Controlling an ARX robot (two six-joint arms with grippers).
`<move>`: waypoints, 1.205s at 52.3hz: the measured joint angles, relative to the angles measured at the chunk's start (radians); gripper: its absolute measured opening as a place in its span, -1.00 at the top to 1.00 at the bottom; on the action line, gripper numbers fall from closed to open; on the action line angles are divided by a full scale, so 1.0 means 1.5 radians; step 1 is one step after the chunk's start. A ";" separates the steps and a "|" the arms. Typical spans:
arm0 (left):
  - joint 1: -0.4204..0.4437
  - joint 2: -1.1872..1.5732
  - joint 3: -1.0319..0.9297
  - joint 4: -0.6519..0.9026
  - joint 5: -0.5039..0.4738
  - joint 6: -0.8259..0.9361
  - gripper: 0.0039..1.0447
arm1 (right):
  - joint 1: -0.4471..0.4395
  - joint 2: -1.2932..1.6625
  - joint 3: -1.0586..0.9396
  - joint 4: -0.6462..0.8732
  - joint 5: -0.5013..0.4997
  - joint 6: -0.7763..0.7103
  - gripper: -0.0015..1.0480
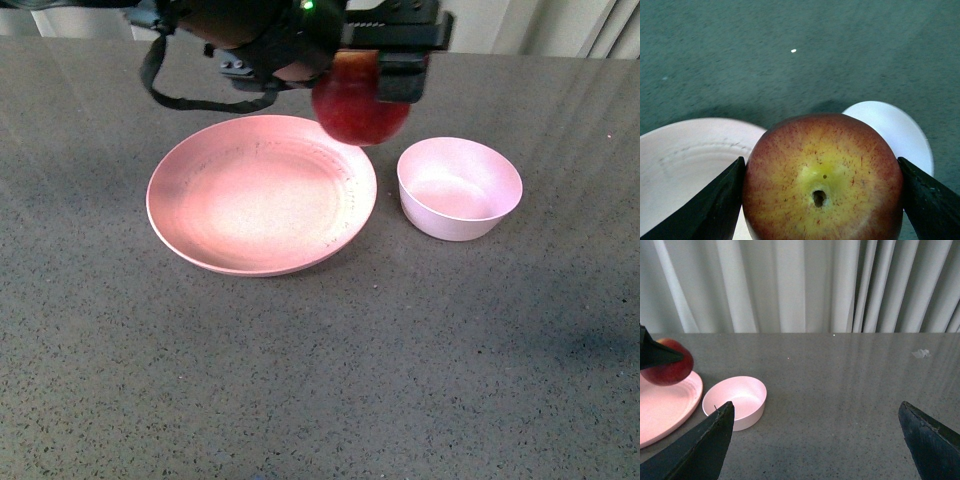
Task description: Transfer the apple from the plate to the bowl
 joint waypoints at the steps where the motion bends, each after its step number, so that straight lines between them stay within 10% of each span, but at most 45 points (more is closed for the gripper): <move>1: -0.004 -0.001 0.002 -0.001 0.000 0.000 -0.52 | 0.000 0.000 0.000 0.000 0.000 0.000 -0.83; 24: -0.115 0.081 0.120 -0.051 -0.008 -0.002 -0.52 | 0.000 0.000 0.000 0.000 0.000 0.000 -0.83; 63: -0.111 0.205 0.225 -0.076 -0.021 -0.011 -0.57 | 0.000 0.000 0.000 0.000 0.000 0.000 -0.83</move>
